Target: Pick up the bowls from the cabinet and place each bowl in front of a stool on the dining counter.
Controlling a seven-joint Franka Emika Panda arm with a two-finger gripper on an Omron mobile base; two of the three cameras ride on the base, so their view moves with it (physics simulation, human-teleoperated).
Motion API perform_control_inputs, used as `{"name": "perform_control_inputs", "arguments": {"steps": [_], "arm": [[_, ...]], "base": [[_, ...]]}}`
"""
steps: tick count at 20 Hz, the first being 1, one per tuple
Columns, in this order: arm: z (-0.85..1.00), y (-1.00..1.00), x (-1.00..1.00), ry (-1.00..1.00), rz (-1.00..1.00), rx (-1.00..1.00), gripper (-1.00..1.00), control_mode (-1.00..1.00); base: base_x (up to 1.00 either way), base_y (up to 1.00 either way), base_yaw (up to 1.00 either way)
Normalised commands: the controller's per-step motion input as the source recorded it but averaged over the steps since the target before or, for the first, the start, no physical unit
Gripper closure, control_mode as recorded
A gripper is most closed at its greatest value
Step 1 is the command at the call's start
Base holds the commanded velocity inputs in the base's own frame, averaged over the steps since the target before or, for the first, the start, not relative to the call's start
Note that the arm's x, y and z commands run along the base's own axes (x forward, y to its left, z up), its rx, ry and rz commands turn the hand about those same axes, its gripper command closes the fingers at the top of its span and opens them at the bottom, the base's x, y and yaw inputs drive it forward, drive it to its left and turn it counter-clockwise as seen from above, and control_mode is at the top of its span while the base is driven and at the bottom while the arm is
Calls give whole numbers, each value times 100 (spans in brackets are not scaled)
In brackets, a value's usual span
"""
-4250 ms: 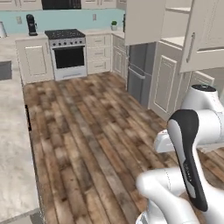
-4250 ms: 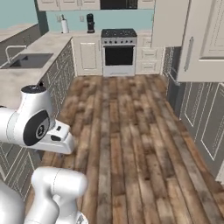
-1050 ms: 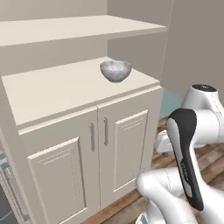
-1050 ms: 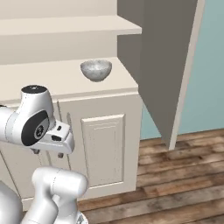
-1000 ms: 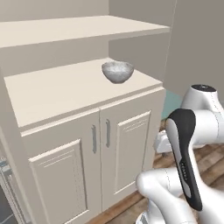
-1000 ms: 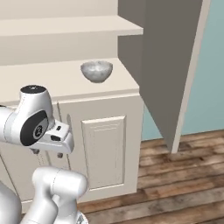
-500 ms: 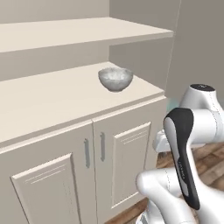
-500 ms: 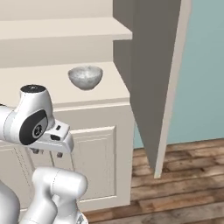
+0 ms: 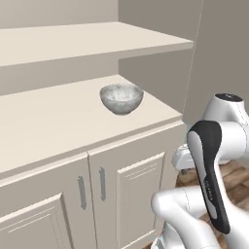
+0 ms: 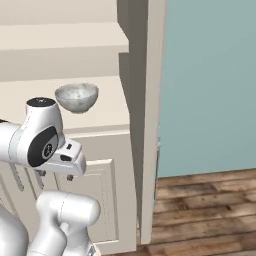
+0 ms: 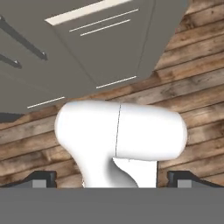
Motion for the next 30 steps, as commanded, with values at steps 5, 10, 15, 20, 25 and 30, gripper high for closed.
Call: {"name": "perform_control_inputs", "arguments": {"steps": [5, 10, 15, 20, 25, 30], "arm": [[0, 0, 0, 0, 0, 0, -100, 100], [0, 0, 0, 0, 0, 0, -100, 100], [0, 0, 0, 0, 0, 0, -100, 100], [2, 3, 0, 1, 1, 0, -100, -100], [32, 14, 11, 1, 6, -15, -100, -100], [26, 42, 3, -25, 17, -45, -100, -100]], "base": [[52, 52, 0], [15, 10, 0], [0, 0, 0], [0, 0, 0], [0, 0, 0], [0, 0, 0]]}}
